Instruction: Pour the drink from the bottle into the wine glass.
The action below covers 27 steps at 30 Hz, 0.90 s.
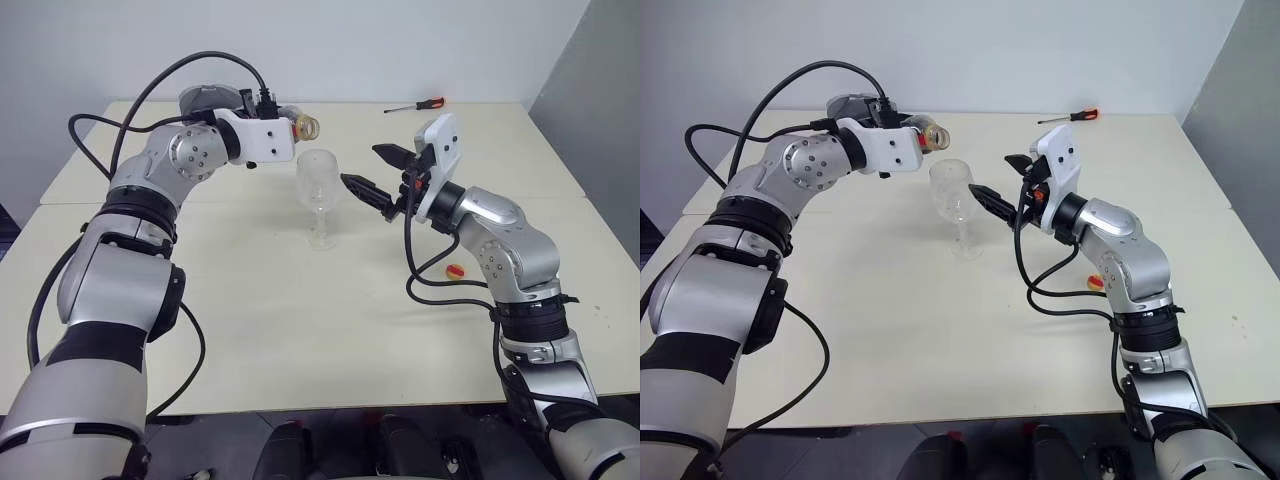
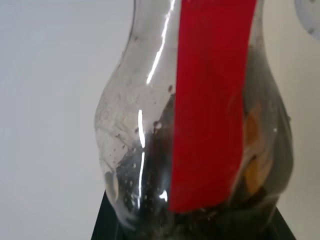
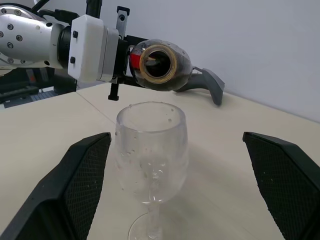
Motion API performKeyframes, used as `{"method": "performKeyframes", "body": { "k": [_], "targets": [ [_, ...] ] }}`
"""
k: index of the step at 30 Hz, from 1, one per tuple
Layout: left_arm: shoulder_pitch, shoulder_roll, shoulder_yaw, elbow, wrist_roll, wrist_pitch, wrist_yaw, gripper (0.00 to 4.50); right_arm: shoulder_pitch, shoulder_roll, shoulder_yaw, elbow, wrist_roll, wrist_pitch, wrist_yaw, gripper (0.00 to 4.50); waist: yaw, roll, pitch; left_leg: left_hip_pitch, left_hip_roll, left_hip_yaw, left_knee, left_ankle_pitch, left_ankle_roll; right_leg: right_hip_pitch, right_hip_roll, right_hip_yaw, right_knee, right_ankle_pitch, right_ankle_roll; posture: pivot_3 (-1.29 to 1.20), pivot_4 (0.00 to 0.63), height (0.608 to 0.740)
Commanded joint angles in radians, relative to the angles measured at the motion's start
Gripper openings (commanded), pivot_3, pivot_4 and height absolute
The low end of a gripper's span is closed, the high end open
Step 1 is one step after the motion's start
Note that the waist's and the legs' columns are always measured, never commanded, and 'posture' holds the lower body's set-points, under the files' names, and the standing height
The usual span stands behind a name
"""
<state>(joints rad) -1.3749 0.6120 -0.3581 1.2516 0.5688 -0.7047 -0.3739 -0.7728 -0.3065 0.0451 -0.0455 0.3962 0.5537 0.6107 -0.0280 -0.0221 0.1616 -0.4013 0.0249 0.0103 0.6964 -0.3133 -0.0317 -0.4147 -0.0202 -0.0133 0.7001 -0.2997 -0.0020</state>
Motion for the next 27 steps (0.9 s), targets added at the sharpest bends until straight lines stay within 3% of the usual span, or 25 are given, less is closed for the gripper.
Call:
{"method": "performKeyframes", "body": {
  "k": [1,27],
  "targets": [
    [-0.053,0.025,0.006,-0.024,-0.001,-0.012,0.028,1.02,-0.004,-0.007,-0.012,-0.056,0.019,-0.009,0.021,4.5,0.0,0.0,0.0,0.0,0.0,0.0,0.0,0.0,0.0,0.0,0.0,0.0,0.0,0.0,0.0,0.0,0.15,0.74],
    [-0.091,0.058,-0.025,-0.018,0.057,-0.039,0.059,1.02,-0.003,0.027,-0.053,-0.082,0.102,-0.011,0.01,4.5,-0.001,0.0,0.0,0.0,0.0,0.0,0.0,0.0,0.0,0.0,0.0,0.0,0.001,0.0,0.0,0.0,0.15,0.74]
  ]
}}
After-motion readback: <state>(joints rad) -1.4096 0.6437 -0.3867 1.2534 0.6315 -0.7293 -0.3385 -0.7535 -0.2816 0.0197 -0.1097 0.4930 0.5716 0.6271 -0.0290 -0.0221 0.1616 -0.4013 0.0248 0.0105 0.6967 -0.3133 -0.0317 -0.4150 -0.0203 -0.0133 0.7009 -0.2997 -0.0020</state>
